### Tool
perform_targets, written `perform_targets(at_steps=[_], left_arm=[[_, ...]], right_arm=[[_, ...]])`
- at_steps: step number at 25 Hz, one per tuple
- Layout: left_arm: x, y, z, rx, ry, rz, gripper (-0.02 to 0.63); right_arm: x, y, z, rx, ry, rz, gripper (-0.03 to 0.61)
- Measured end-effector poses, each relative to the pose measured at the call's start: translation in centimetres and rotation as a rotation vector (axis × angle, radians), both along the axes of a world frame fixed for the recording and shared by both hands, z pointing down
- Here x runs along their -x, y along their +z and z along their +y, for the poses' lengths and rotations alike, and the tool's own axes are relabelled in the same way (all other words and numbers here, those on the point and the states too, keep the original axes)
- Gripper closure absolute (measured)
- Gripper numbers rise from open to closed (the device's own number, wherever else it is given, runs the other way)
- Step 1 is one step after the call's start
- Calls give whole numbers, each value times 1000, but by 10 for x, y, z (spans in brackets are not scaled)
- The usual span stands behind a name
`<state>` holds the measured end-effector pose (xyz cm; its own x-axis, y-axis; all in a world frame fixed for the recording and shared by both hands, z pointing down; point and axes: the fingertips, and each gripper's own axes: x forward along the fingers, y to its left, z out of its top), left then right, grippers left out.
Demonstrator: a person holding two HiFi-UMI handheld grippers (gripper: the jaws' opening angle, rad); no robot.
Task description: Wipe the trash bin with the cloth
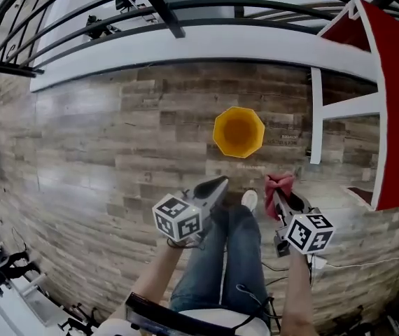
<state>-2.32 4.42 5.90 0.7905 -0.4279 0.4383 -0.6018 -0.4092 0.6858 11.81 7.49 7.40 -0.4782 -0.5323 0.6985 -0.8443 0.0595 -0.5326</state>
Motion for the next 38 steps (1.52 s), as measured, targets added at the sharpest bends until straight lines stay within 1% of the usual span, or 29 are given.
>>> perform_targets(at_steps=[5, 9, 11, 13, 15, 17, 20, 21, 22, 23, 24, 27, 29, 31, 33, 35, 37, 38], left_arm=[[13, 86, -10, -20, 36, -80, 609], [13, 151, -13, -2, 82, -82, 609], [13, 178, -15, -21, 102, -93, 609], [11, 201, -18, -57, 134, -106, 609], [8, 219, -20, -100, 177, -104, 609], [4, 229, -22, -161, 236, -93, 609], [2, 237, -31, -305, 332, -123, 605], [1, 241, -32, -353, 375, -141, 588], [0, 246, -31, -393, 426, -157, 554], [0, 252, -29, -425, 479, -174, 515], [0, 259, -27, -451, 526, -192, 497], [0, 275, -26, -539, 609, -256, 487], [-1, 285, -24, -595, 661, -290, 482], [1, 297, -17, -627, 733, -330, 476], [5, 308, -13, -663, 797, -402, 474], [7, 313, -15, -712, 839, -479, 474], [6, 318, -17, -744, 876, -542, 474], [5, 322, -17, -753, 900, -575, 474]], right_arm=[[5, 71, -8, -13, 9, -5, 534], [0, 119, -19, -55, 18, -2, 534], [-2, 137, -25, -84, 26, -9, 534], [-2, 151, -31, -125, 22, -22, 534], [-3, 167, -36, -171, 2, -25, 535], [-3, 183, -41, -219, -29, -27, 534], [-7, 206, -54, -304, -50, -44, 534], [-10, 213, -59, -332, -45, -48, 534], [-14, 219, -63, -360, -36, -49, 534], [-18, 224, -67, -390, -24, -49, 535], [-23, 228, -71, -420, -10, -50, 534], [-32, 235, -80, -514, 28, -66, 534], [-34, 238, -83, -570, 30, -79, 534], [-32, 241, -83, -614, 17, -79, 534], [-29, 242, -79, -656, -2, -72, 534], [-30, 241, -76, -701, -14, -74, 534], [-31, 242, -75, -729, -13, -100, 535], [-30, 244, -74, -729, -13, -117, 535]])
